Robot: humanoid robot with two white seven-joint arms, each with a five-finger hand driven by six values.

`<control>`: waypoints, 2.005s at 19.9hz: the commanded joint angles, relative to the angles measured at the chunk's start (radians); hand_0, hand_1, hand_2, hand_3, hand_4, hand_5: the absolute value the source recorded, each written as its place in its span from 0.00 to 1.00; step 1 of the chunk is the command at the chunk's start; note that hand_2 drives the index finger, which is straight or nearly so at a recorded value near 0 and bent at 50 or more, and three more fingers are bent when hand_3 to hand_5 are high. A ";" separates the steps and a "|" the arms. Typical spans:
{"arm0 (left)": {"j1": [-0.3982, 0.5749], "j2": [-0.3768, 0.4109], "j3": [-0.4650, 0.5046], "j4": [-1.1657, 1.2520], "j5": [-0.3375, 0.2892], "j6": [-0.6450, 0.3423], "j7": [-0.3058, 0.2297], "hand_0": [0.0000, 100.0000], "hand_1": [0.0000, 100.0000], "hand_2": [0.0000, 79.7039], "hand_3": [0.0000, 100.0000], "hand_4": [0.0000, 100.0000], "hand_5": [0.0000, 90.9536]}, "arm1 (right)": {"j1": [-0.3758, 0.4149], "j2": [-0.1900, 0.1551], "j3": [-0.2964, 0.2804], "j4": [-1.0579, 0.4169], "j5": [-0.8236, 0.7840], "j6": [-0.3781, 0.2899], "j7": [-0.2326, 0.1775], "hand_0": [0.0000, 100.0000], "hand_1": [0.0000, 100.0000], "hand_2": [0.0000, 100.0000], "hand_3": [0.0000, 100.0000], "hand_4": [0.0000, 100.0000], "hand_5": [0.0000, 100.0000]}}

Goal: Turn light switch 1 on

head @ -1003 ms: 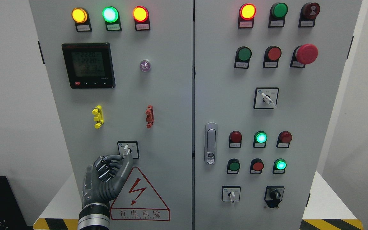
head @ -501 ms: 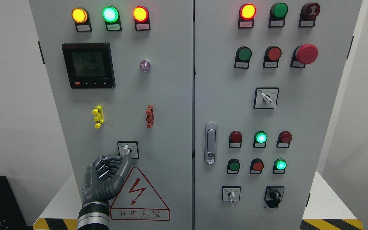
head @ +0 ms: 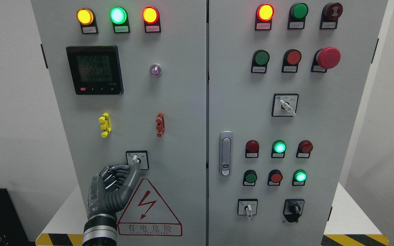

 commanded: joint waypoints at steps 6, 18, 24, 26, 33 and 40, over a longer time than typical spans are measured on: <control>-0.001 0.000 -0.024 0.007 0.000 0.001 0.000 0.19 0.67 0.67 0.77 0.87 0.87 | 0.000 0.000 0.000 0.000 0.000 0.001 0.000 0.30 0.00 0.00 0.00 0.00 0.00; -0.008 -0.002 -0.023 0.011 -0.025 0.001 0.000 0.20 0.63 0.68 0.77 0.87 0.87 | 0.000 0.000 0.000 0.000 0.000 0.001 0.000 0.31 0.00 0.00 0.00 0.00 0.00; -0.009 -0.005 -0.023 0.018 -0.029 0.002 0.002 0.22 0.62 0.69 0.78 0.87 0.87 | 0.000 0.000 0.000 0.000 0.000 0.001 0.000 0.30 0.00 0.00 0.00 0.00 0.00; -0.009 -0.005 -0.023 0.020 -0.031 0.003 0.002 0.23 0.62 0.69 0.78 0.87 0.87 | 0.000 0.000 0.000 0.000 0.000 0.001 0.000 0.31 0.00 0.00 0.00 0.00 0.00; -0.015 -0.005 -0.023 0.024 -0.031 0.005 0.000 0.24 0.61 0.70 0.78 0.88 0.88 | 0.000 0.000 0.000 0.000 0.000 0.001 0.000 0.30 0.00 0.00 0.00 0.00 0.00; -0.018 -0.005 -0.023 0.029 -0.031 0.005 0.002 0.24 0.61 0.70 0.78 0.88 0.88 | 0.000 0.000 0.000 0.000 0.000 0.001 0.000 0.30 0.00 0.00 0.00 0.00 0.00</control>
